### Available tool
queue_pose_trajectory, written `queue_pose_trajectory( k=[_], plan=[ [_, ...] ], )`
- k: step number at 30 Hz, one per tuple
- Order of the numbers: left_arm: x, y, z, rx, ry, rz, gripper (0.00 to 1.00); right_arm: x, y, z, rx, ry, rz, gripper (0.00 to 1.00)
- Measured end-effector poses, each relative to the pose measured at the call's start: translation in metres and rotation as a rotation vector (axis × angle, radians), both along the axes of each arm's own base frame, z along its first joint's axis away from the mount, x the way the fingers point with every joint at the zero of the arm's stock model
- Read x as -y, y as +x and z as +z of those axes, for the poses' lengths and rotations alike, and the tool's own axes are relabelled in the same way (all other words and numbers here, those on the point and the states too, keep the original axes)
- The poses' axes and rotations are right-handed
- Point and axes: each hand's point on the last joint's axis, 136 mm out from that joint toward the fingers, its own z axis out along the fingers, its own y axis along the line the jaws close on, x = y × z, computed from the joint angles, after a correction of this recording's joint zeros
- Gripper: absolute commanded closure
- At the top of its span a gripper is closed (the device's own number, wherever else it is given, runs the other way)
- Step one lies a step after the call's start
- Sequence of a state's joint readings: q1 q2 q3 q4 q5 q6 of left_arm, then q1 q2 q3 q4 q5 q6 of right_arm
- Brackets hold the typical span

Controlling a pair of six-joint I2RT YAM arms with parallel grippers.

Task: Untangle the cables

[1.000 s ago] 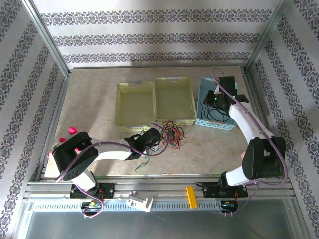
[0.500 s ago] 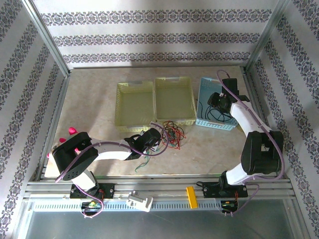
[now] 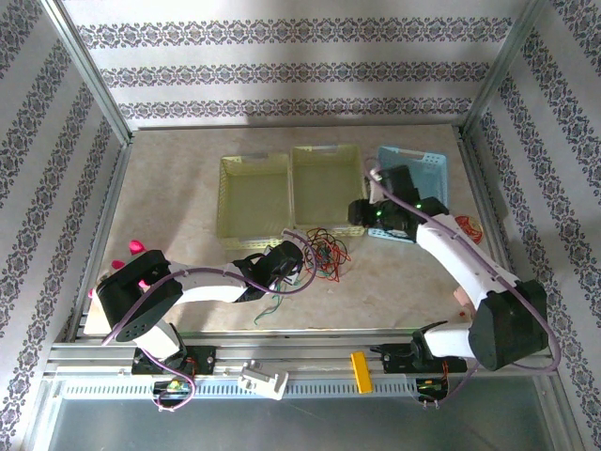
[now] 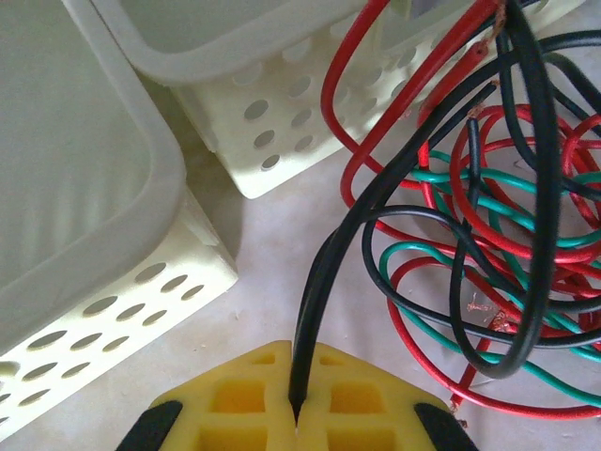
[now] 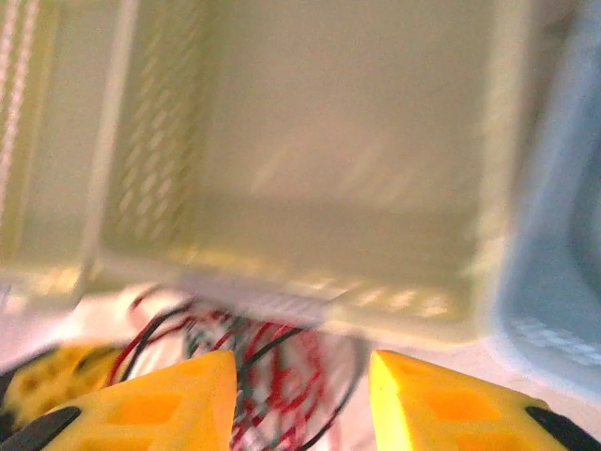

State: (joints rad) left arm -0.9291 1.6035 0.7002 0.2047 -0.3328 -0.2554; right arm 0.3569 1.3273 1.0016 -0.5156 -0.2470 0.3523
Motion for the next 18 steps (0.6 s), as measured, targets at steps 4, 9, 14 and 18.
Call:
queue_pose_trajectory(
  k=[4,9,14,18],
  plan=[
    [0.002,0.001,0.002,0.006,-0.009,-0.001,1.0,-0.034,-0.031,-0.027,-0.096,0.012,0.139,0.65],
    [0.003,0.0,0.002,0.002,-0.014,-0.007,1.0,-0.039,-0.037,-0.057,-0.18,0.011,0.134,0.67],
    [0.003,0.0,0.001,0.001,-0.015,-0.008,1.0,-0.043,-0.029,-0.067,-0.188,0.02,0.117,0.69],
    [0.004,0.0,0.001,-0.002,-0.016,-0.011,1.0,-0.046,-0.024,-0.077,-0.201,0.022,0.106,0.91]
  ],
)
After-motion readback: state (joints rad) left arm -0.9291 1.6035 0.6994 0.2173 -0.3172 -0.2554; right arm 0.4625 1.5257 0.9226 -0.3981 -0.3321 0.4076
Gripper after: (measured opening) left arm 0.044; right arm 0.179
